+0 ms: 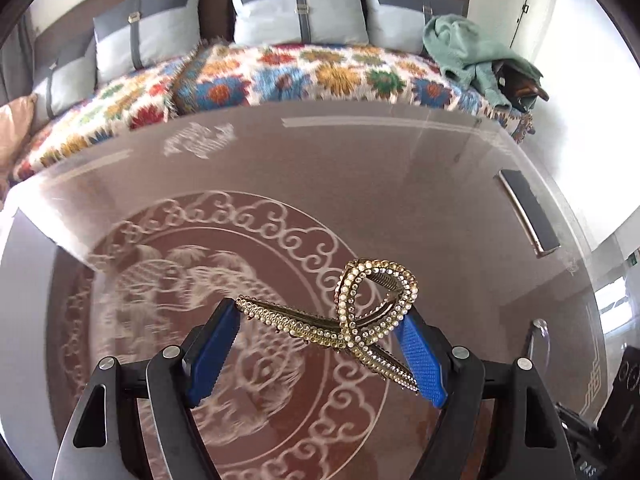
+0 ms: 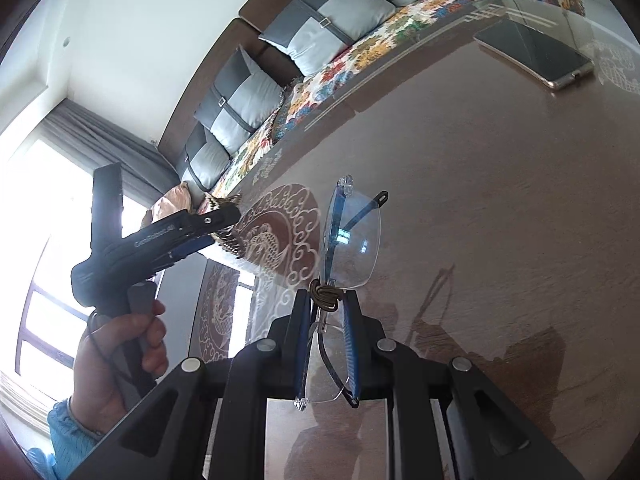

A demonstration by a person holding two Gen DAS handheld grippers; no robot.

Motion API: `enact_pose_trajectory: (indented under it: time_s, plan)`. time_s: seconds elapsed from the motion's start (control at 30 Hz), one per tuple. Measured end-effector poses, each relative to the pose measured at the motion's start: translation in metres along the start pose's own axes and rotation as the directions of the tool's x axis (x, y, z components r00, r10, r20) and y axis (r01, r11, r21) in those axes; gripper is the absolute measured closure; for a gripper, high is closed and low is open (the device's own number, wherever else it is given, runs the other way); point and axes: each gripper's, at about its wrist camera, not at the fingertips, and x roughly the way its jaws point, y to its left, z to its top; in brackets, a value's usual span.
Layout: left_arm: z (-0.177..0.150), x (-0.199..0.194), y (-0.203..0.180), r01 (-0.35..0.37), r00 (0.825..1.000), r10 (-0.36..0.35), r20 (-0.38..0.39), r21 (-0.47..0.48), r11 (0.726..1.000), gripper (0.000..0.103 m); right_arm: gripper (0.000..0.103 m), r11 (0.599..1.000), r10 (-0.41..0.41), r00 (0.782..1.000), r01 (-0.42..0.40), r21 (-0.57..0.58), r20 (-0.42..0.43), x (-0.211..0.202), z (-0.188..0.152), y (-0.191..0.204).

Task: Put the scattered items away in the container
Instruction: 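Lift and carry the gold chain and glasses with both grippers over the box, then open both grippers to drop the chain and glasses inside, then withdraw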

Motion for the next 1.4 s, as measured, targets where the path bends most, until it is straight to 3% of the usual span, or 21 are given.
enact_pose_trajectory:
  time_s: [0.23, 0.4, 0.63, 0.8, 0.93, 1.0, 1.03, 1.07, 1.27, 1.4]
  plan:
    - [-0.021, -0.087, 0.075, 0.003, 0.994, 0.007, 0.105, -0.098, 0.995, 0.026, 0.086, 0.995, 0.027, 0.999, -0.029, -0.096, -0.025, 0.011, -0.005, 0.069]
    - [-0.058, -0.164, 0.169, -0.062, 0.983, 0.096, 0.159, -0.208, 0.976, 0.026, 0.086, 0.969, 0.106, 0.991, -0.121, -0.214, -0.08, 0.043, -0.011, 0.157]
    - [-0.13, -0.241, 0.311, -0.202, 0.952, 0.275, 0.138, -0.391, 0.898, 0.026, 0.086, 0.859, 0.25, 0.938, -0.329, -0.392, -0.238, 0.112, -0.041, 0.329]
    - [-0.177, -0.252, 0.383, -0.256, 0.94, 0.332, 0.077, -0.482, 0.838, 0.026, 0.086, 0.788, 0.253, 0.9, -0.405, -0.463, -0.355, 0.171, -0.089, 0.424]
    - [-0.203, -0.228, 0.424, -0.296, 0.946, 0.322, -0.039, -0.514, 0.805, 0.025, 0.085, 0.765, 0.183, 0.872, -0.416, -0.491, -0.454, 0.233, -0.133, 0.464]
    - [-0.214, -0.212, 0.439, -0.347, 0.934, 0.338, -0.114, -0.511, 0.787, 0.024, 0.071, 0.773, 0.09, 0.874, -0.364, -0.519, -0.478, 0.267, -0.151, 0.471]
    - [-0.22, -0.21, 0.442, -0.357, 0.93, 0.346, -0.12, -0.513, 0.781, 0.024, 0.052, 0.782, 0.045, 0.882, -0.324, -0.533, -0.47, 0.281, -0.153, 0.469]
    - [-0.225, -0.209, 0.445, -0.364, 0.927, 0.354, -0.122, -0.515, 0.776, 0.024, 0.048, 0.792, 0.033, 0.884, -0.307, -0.527, -0.466, 0.292, -0.152, 0.465]
    - [-0.238, -0.217, 0.459, -0.353, 0.927, 0.359, -0.108, -0.573, 0.74, 0.023, 0.049, 0.846, 0.077, 0.883, -0.303, -0.439, -0.463, 0.299, -0.138, 0.45]
    - [-0.232, -0.23, 0.43, -0.34, 0.927, 0.367, -0.069, -0.566, 0.751, 0.023, 0.048, 0.848, 0.107, 0.88, -0.323, -0.42, -0.463, 0.276, -0.131, 0.454]
